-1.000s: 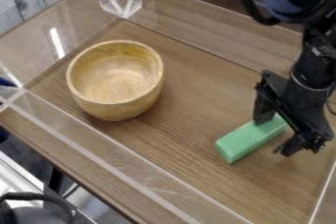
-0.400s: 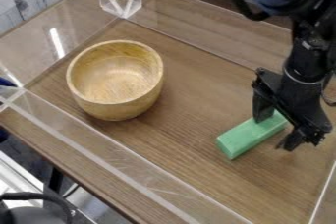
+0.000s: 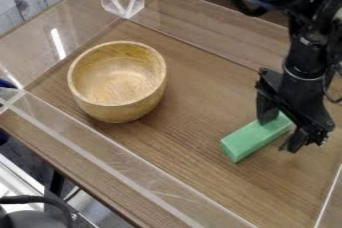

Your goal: Put the green block in the brown bowl

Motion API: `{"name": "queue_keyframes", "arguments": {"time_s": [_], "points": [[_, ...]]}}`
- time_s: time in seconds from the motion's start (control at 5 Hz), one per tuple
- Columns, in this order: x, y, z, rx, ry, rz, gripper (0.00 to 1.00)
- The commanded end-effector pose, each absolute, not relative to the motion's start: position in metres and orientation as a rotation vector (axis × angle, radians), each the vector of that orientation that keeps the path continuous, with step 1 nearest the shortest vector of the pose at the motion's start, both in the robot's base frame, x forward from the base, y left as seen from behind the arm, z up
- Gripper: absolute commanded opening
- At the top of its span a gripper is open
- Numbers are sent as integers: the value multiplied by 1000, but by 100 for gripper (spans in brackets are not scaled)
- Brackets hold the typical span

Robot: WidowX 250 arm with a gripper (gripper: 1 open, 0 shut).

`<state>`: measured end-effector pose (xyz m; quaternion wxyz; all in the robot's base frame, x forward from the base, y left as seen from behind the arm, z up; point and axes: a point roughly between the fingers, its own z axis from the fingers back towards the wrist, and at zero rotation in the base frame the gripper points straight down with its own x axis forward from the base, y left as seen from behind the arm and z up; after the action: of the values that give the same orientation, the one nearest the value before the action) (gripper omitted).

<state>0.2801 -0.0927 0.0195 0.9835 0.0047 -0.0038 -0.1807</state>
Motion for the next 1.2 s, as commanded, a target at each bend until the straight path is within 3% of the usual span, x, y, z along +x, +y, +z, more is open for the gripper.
{"name": "queue_keyframes", "arguments": {"time_s": [0.0, 1.0], "points": [[276, -71, 9, 41, 62, -373, 100], [264, -59, 7, 105, 224, -367, 100]]}}
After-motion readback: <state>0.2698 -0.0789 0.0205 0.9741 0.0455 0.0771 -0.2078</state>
